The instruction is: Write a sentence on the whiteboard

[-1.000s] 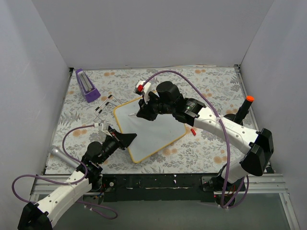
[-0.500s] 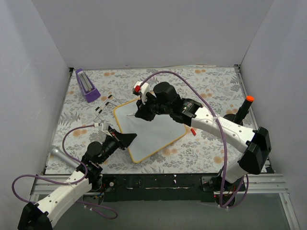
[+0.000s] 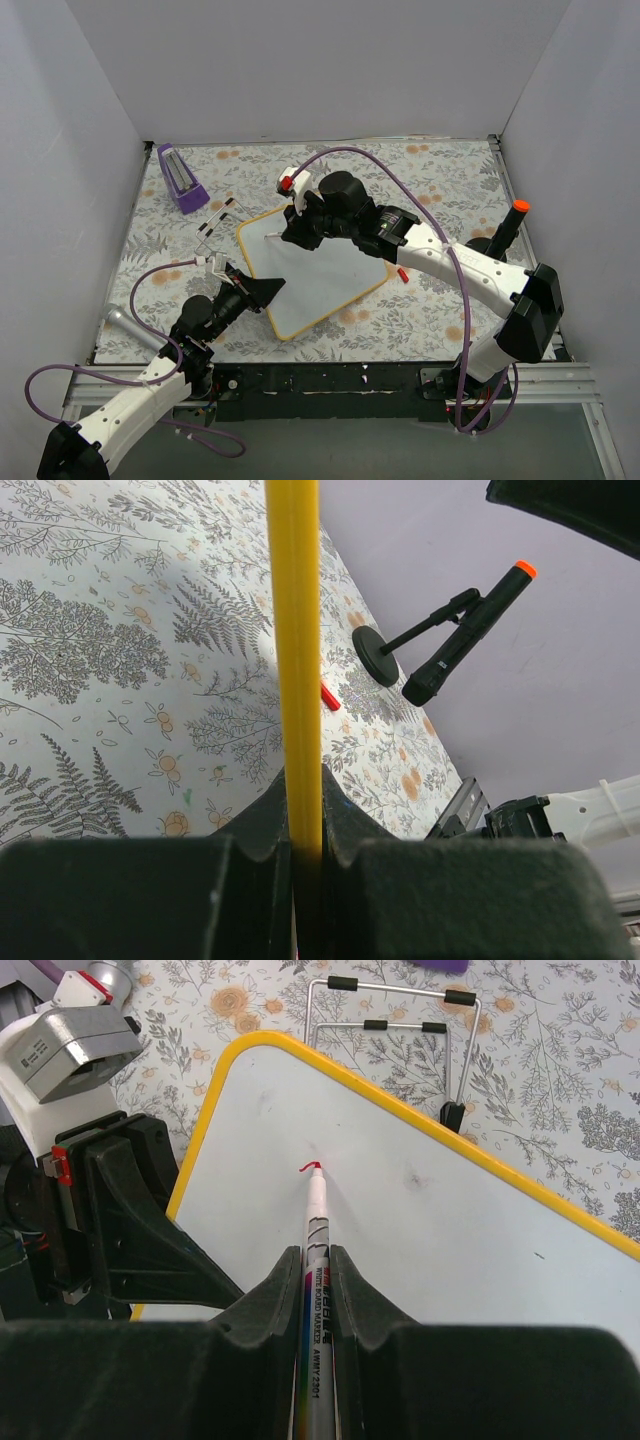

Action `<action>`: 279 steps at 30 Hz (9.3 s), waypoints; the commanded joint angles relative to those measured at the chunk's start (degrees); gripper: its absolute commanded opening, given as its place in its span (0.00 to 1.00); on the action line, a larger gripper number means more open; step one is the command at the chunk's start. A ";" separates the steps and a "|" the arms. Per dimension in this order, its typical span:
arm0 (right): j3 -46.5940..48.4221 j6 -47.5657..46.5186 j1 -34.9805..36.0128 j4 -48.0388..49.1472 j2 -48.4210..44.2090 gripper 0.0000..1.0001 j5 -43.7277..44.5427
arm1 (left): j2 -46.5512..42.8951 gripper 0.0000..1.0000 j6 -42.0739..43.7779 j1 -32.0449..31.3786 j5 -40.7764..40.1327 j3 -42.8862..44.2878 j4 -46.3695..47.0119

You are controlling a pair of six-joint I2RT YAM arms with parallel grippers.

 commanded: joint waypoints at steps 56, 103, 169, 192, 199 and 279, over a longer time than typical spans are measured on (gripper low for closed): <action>-1.77 -2.56 -1.54 2.99 -2.00 0.01 -3.86 | -1.40 0.00 0.66 0.10 1.52 1.75 7.82; -3.44 -4.67 -1.54 1.41 -1.48 0.01 -4.22 | -1.75 0.00 0.84 0.01 1.96 1.40 7.99; -8.02 -12.67 -13.49 0.17 -8.24 0.01 -27.24 | -0.78 0.00 1.54 0.01 2.58 1.40 8.35; -8.02 -12.76 -13.49 0.44 -7.98 0.01 -27.24 | -1.49 0.00 1.10 0.10 2.49 1.23 7.91; -8.10 -12.58 -13.58 0.53 -7.98 0.01 -27.33 | -1.58 0.00 1.10 0.10 2.40 1.23 7.91; -8.28 -16.01 -13.41 -1.14 -8.34 0.01 -25.40 | -1.58 0.00 0.67 0.10 2.14 1.23 7.82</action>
